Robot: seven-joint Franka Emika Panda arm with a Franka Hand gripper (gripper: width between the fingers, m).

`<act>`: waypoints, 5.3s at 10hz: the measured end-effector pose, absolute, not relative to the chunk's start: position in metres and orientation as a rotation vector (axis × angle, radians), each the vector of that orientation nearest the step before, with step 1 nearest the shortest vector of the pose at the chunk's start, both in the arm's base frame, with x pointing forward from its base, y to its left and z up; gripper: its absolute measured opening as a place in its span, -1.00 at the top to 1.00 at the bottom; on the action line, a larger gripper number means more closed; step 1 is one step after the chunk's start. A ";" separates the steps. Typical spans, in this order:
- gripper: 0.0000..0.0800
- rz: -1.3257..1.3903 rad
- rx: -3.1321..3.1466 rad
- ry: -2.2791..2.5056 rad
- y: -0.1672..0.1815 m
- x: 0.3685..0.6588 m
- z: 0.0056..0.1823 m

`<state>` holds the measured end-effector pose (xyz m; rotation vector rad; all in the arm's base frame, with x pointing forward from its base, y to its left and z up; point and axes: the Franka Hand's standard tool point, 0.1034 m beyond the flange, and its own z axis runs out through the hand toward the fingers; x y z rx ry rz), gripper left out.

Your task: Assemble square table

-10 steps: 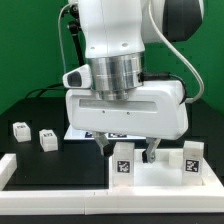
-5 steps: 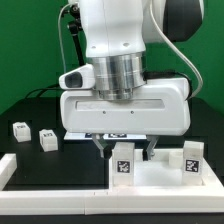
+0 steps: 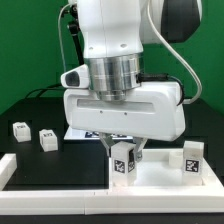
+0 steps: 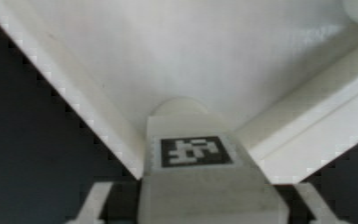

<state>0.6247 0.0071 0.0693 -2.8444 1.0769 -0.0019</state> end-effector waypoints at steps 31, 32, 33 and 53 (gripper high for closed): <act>-0.62 0.195 -1.930 2.276 0.032 0.611 0.090; -0.62 0.228 -2.016 2.212 0.041 0.608 0.092; -0.62 0.242 -2.077 2.157 0.044 0.606 0.089; -0.62 0.088 -2.200 2.134 0.065 0.502 0.027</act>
Offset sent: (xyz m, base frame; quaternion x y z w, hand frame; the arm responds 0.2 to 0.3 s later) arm 0.0018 -0.0226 -0.0045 0.0337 -0.0017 0.2597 0.9651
